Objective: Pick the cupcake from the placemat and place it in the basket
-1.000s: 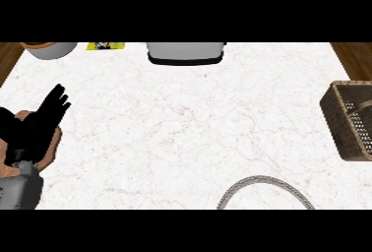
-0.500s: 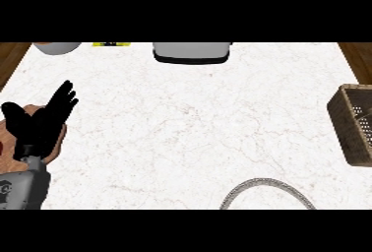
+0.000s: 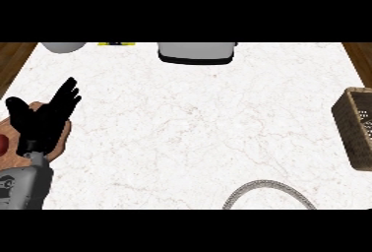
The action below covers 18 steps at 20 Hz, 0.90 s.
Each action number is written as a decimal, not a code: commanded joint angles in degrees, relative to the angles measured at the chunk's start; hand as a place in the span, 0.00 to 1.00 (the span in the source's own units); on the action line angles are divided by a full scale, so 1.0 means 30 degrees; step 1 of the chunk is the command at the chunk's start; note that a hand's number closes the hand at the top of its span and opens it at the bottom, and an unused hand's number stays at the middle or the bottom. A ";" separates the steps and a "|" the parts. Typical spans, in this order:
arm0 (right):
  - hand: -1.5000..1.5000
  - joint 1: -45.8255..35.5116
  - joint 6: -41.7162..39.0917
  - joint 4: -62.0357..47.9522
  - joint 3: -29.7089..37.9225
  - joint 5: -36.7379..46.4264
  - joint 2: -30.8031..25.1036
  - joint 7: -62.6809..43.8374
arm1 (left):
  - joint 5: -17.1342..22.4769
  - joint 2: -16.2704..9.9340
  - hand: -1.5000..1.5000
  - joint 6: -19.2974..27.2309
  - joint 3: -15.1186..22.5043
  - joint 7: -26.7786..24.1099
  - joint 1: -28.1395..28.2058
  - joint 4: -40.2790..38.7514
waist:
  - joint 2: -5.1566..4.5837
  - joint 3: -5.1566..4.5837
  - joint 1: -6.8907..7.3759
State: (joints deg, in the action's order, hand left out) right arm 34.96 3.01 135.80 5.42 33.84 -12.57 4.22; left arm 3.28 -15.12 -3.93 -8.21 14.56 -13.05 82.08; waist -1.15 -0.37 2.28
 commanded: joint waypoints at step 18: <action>0.00 -1.6925 -0.5106 -1.2495 0.8172 -0.9576 -0.8976 -0.6474 | -0.0043 -0.0256 0.50 -0.0022 -0.0960 -0.0859 -0.1091 -0.2368 | 0.0335 0.0120 -0.0696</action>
State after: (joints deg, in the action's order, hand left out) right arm -10.34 -10.02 106.14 29.43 7.53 -36.53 -18.37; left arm 3.20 -15.20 -4.00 -9.80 12.89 -13.29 78.75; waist -0.18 -0.04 0.79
